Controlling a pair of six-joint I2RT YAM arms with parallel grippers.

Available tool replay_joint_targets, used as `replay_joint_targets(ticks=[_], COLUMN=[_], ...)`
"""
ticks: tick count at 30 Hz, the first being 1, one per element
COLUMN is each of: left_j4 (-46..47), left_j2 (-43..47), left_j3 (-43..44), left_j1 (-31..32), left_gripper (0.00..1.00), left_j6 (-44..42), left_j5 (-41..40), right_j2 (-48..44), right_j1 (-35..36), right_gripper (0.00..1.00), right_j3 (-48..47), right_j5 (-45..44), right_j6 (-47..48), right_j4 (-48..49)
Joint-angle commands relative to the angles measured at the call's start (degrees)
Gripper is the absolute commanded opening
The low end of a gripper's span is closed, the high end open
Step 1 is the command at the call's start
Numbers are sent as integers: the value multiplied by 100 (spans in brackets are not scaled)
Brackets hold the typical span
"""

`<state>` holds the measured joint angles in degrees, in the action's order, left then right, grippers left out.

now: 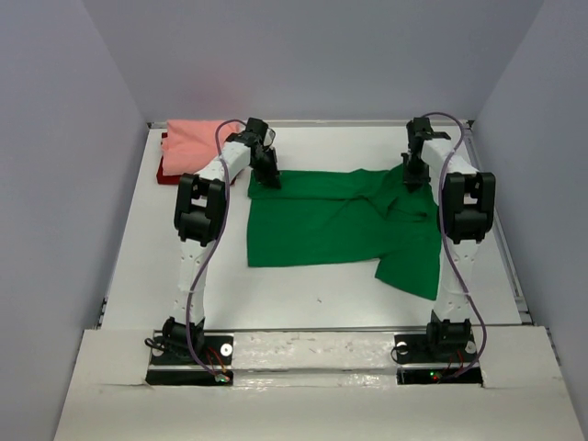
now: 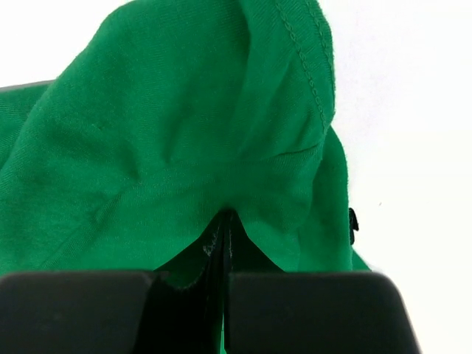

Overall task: Fold and stack the t-shirts
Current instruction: Fold the flattened tshirt in 1/3 of the way

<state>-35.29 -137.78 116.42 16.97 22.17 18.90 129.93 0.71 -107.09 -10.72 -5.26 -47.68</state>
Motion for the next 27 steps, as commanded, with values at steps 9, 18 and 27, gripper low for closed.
replay_joint_targets(ticks=[9, 18, 27], left_j4=[-576, -734, -515], left_j2=[-294, -513, -40], left_j3=[12, 478, 277], left_j1=[-537, -792, -740], left_gripper=[0, 0, 0], left_j6=[15, -90, -275], left_j5=[-563, -571, -587], right_j2=[797, 938, 640], right_j1=[52, 105, 105], right_gripper=[0, 0, 0], right_j3=[-1393, -1551, -1403], right_j5=[668, 545, 422], right_j6=[324, 455, 464], right_j4=[-532, -558, -225])
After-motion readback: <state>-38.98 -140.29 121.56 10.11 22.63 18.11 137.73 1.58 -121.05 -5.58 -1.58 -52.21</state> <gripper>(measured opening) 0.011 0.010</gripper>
